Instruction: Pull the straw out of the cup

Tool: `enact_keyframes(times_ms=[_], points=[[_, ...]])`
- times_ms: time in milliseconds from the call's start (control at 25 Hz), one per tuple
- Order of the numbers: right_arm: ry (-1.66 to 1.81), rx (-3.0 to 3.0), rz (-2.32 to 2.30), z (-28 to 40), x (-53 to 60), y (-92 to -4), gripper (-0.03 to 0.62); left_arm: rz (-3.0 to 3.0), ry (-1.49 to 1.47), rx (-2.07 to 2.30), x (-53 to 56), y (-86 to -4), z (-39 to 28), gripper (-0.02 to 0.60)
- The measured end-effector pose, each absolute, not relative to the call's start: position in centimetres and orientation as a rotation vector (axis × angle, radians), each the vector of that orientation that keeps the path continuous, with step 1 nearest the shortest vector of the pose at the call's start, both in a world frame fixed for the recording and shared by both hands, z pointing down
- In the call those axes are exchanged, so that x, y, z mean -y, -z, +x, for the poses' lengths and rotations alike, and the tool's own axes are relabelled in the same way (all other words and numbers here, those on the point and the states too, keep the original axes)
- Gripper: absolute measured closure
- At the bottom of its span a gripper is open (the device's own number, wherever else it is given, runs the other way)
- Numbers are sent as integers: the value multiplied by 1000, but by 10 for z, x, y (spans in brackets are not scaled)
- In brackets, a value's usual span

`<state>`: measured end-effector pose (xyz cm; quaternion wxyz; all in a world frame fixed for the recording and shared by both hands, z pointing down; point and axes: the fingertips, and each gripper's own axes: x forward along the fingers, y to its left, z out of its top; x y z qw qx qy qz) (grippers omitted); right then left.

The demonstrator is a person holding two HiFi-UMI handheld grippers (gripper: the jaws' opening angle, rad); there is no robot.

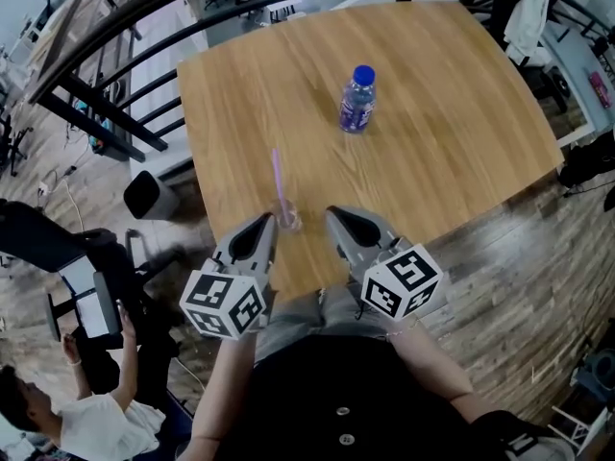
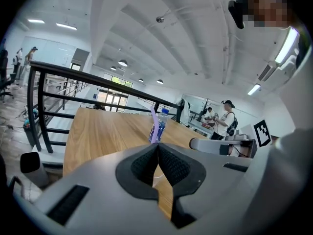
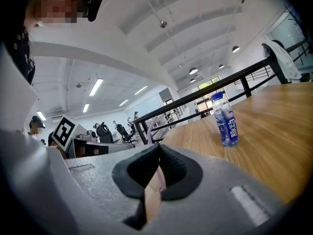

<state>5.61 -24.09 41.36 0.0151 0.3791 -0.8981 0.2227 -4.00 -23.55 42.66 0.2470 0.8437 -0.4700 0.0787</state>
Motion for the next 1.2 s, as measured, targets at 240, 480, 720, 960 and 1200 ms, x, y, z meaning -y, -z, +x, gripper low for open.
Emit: enact_keyframes(times_ms=[240, 480, 720, 960, 1200], points=[[-759, 2769, 1164, 50, 237, -427, 595, 2311, -223, 1216, 233, -434, -36, 565], [-777, 2747, 1178, 51, 245, -433, 595, 2317, -245, 1236, 245, -439, -41, 565], [-825, 2746, 1190, 49, 252, -438, 595, 2340, -295, 1230, 259, -443, -43, 563], [-838, 2741, 1234, 52, 257, -439, 595, 2385, -336, 1211, 270, -441, -39, 475], [-843, 2728, 1273, 58, 259, -440, 595, 2444, -419, 1130, 268, -445, -24, 457]])
